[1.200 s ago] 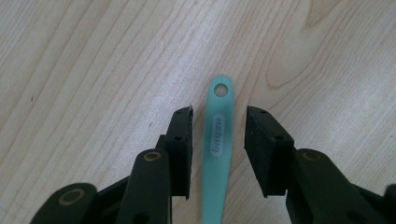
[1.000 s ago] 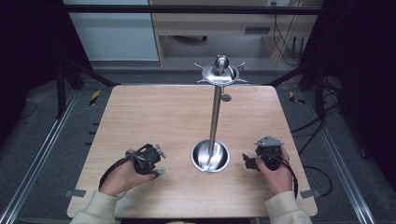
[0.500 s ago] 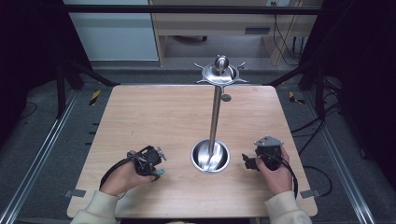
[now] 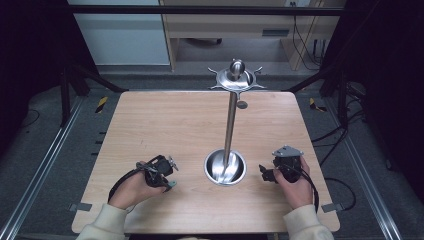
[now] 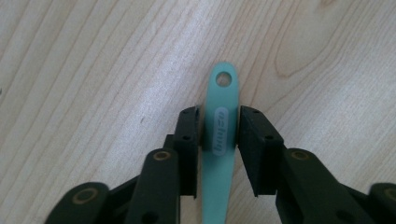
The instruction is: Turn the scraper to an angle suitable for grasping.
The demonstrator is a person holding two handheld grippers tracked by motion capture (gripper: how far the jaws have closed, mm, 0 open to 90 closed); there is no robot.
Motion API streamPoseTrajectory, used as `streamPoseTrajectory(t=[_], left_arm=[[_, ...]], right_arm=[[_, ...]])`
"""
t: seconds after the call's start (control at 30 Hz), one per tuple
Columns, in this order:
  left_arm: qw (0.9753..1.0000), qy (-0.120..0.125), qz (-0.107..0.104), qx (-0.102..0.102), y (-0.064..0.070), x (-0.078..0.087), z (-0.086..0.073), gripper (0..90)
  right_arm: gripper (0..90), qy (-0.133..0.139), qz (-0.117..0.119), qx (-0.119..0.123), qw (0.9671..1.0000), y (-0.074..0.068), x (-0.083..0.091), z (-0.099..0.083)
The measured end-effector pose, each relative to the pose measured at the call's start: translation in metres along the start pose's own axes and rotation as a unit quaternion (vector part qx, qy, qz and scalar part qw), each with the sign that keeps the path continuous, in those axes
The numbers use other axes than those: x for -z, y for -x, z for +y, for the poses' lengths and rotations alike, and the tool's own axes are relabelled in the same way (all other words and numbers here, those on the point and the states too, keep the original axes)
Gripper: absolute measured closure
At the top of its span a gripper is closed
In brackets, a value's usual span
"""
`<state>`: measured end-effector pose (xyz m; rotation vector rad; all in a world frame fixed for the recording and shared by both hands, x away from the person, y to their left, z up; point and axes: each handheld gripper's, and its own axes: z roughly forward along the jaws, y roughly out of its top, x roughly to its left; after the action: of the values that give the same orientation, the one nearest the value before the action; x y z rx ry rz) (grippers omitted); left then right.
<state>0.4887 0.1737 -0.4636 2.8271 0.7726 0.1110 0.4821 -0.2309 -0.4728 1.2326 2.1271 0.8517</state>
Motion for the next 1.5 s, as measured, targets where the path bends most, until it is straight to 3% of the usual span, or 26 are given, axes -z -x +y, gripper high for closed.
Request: streamPoseTrajectory(t=[0.33, 0.4, 0.6, 0.73, 0.87, 0.9, 0.97, 1.13, 1.23, 1.27, 1.3, 1.4, 1.43, 1.5], left_arm=[[0.9999, 0.002, 0.013, -0.005, 0.000, 0.004, 0.002, 73.8], [0.9994, 0.027, 0.020, 0.011, -0.003, 0.015, 0.000, 73.8], [0.9971, 0.063, 0.035, 0.025, -0.008, 0.035, -0.004, 74.0], [0.9919, 0.106, 0.055, 0.042, -0.010, 0.053, -0.008, 74.1], [0.9900, 0.119, 0.061, 0.044, -0.010, 0.063, -0.010, 74.2], [0.9896, 0.122, 0.064, 0.040, -0.011, 0.068, -0.012, 74.2], [0.9872, 0.135, 0.072, 0.044, -0.012, 0.076, -0.015, 74.2], [0.9852, 0.147, 0.074, 0.049, -0.013, 0.084, -0.018, 74.3], [0.9813, 0.166, 0.081, 0.054, -0.011, 0.091, -0.019, 74.2], [0.9813, 0.166, 0.081, 0.054, -0.011, 0.091, -0.019, 74.2], [0.9788, 0.180, 0.082, 0.054, -0.008, 0.095, -0.019, 74.3], [0.9777, 0.186, 0.082, 0.051, -0.006, 0.099, -0.019, 74.3], [0.9753, 0.197, 0.086, 0.050, -0.004, 0.104, -0.018, 74.3], [0.9747, 0.200, 0.087, 0.048, -0.002, 0.106, -0.018, 74.2]], right_arm=[[7.8, 0.001, -0.001, 0.002, 1.0000, 0.000, 0.000, 0.000], [7.8, 0.001, -0.001, 0.002, 1.0000, 0.000, 0.000, 0.000], [7.8, 0.000, 0.000, 0.002, 1.0000, 0.000, 0.000, 0.000], [8.0, -0.001, 0.001, 0.003, 1.0000, -0.001, 0.000, 0.000], [6.9, 0.005, 0.002, 0.005, 1.0000, -0.001, 0.001, 0.001], [5.0, 0.023, 0.002, 0.001, 0.9997, -0.001, 0.003, 0.003], [4.8, 0.032, 0.001, 0.001, 0.9995, -0.001, 0.004, 0.004], [5.0, 0.020, 0.001, 0.000, 0.9998, -0.002, 0.002, 0.003], [5.2, 0.016, 0.002, -0.006, 0.9999, -0.003, 0.003, 0.002], [5.2, 0.016, 0.002, -0.006, 0.9999, -0.003, 0.003, 0.002], [5.1, 0.017, 0.002, -0.003, 0.9999, -0.002, 0.002, 0.003], [5.2, 0.017, 0.001, -0.003, 0.9999, -0.001, 0.001, 0.003], [5.3, 0.017, 0.000, 0.000, 0.9999, -0.001, 0.002, 0.003], [5.7, 0.020, -0.006, -0.001, 0.9998, 0.000, 0.003, 0.003]])
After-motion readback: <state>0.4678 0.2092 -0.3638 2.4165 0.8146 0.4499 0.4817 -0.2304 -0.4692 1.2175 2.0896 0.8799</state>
